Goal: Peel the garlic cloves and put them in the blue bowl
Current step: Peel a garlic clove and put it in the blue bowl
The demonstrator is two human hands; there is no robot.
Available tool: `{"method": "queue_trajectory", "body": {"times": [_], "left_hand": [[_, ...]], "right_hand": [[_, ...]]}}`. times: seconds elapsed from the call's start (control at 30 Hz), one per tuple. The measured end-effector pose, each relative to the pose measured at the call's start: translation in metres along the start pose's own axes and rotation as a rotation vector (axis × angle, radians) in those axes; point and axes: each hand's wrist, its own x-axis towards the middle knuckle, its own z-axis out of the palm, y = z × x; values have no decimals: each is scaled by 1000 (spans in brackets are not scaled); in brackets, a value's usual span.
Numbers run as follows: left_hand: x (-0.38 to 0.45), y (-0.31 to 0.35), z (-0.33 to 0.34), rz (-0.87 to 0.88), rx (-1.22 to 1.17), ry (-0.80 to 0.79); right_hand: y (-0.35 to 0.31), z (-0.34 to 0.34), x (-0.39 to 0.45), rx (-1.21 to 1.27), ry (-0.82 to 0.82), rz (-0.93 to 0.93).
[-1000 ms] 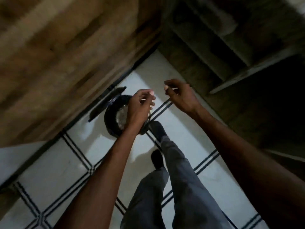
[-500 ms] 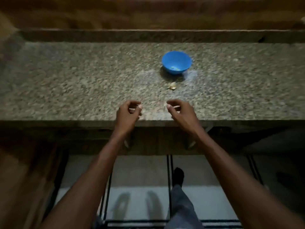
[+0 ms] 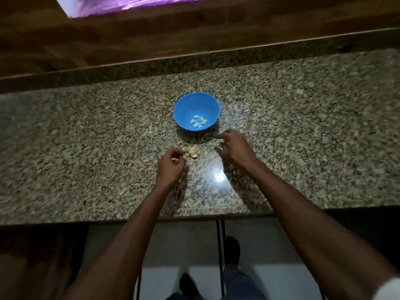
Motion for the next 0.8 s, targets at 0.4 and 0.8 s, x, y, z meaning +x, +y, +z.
{"method": "queue_trajectory", "body": {"times": [0.4,0.8], "left_hand": [[41,-18,-7,-27,-39,61],[78,-9,-10,225,2,-203]], "right_hand": [[-27,-17,9,140,213,-56],[-66,-22,57,218,256,91]]}}
